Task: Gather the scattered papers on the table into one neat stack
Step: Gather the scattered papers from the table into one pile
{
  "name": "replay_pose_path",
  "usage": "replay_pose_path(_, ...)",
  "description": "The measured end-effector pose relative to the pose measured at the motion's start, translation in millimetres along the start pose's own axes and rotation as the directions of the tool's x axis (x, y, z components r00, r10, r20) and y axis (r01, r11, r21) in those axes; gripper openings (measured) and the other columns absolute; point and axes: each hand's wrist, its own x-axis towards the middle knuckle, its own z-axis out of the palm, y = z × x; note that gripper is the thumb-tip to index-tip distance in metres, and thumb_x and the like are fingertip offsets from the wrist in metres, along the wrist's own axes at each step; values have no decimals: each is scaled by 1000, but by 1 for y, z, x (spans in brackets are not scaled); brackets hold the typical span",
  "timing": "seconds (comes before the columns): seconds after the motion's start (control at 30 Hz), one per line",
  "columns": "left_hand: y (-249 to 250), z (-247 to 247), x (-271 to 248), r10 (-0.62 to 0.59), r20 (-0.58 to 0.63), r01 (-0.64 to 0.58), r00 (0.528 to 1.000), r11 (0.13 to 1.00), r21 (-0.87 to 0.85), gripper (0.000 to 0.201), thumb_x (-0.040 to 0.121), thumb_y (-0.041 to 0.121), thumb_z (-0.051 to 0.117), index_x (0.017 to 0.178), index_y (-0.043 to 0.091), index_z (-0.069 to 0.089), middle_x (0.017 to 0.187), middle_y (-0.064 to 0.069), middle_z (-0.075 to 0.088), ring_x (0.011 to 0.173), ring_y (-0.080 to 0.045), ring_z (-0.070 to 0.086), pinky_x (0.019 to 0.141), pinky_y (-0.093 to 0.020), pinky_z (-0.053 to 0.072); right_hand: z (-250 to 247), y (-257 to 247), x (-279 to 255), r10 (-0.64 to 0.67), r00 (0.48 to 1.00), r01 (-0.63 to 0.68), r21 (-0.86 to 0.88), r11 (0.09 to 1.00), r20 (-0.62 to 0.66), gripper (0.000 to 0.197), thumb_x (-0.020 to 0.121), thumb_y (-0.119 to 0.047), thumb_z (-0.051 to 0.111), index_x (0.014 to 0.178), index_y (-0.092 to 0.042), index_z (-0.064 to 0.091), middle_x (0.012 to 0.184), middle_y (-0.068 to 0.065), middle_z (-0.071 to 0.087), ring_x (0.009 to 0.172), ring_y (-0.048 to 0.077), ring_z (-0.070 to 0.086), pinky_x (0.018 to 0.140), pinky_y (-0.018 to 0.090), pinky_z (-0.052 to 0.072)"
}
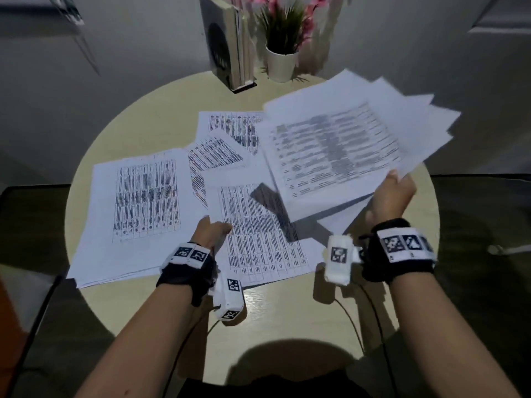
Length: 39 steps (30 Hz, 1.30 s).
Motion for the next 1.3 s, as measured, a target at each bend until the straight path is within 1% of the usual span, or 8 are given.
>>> replay_pose_path(0.13,6,5,-2,229,-35,-231,973,971,-61,75,87,8,61,143,24,15,142,-10,38,121,-26,46,105,-37,37,2,47,-35,197,913,-31,-421,907,357,21,95,-5,36,92,3,55,95,13,59,95,25,52,79,34,37)
replay_pose_path(0.23,12,4,-3,215,-56,-212,975,976,58,7,93,15,51,98,17,53,136,-20,50,128,-33,47,105,-41,39,-4,67,-47,359,799,61,-660,749,482,37,96,-14,37,60,-10,36,61,7,41,63,24,45,66,32,37)
replay_pose_path(0.4,4,-1,-2,306,-135,-244,943,905,350,27,89,4,50,111,4,64,122,-21,59,116,-35,55,89,-36,43,-21,68,-46,317,811,362,-847,390,492,31,90,-32,53,91,-1,56,96,19,65,89,33,63,76,35,46)
replay_pose_path(0.6,37,3,-3,130,-204,-138,970,990,-27,79,93,60,23,95,-9,62,102,-29,61,101,-39,56,94,-41,44,-2,57,-22,220,887,256,-829,497,406,75,76,-34,70,132,-3,33,137,19,36,127,40,33,102,51,35)
replay_pose_path(0.77,28,15,-9,232,-169,-223,958,972,67,8,83,14,59,86,6,60,78,-11,59,75,-23,52,68,-26,43,16,58,-11,280,928,-16,-727,687,244,78,78,-27,70,136,0,25,142,22,27,130,43,32,106,51,34)
replay_pose_path(0.93,28,17,-22,-102,191,44,976,956,289,23,77,21,69,74,0,59,73,-12,64,52,-22,51,49,-22,39,18,74,-16,263,946,-34,-747,664,191,79,72,-25,75,132,1,30,141,21,28,130,40,28,107,51,33)
replay_pose_path(1.1,53,-6,7,52,15,-53,999,907,418,76,73,57,65,111,-9,58,109,-16,62,99,-30,60,89,-38,49,14,74,8,83,949,74,-469,880,305,76,75,-5,72,138,-4,30,143,15,25,123,30,39,92,22,50)
replay_pose_path(1.3,61,5,17,119,-123,-15,985,775,631,62,86,41,56,125,-5,46,145,-26,26,135,-41,26,108,-44,29,15,59,20,244,955,2,-821,571,171,66,74,-39,67,119,7,49,135,22,33,126,38,30,103,49,36)
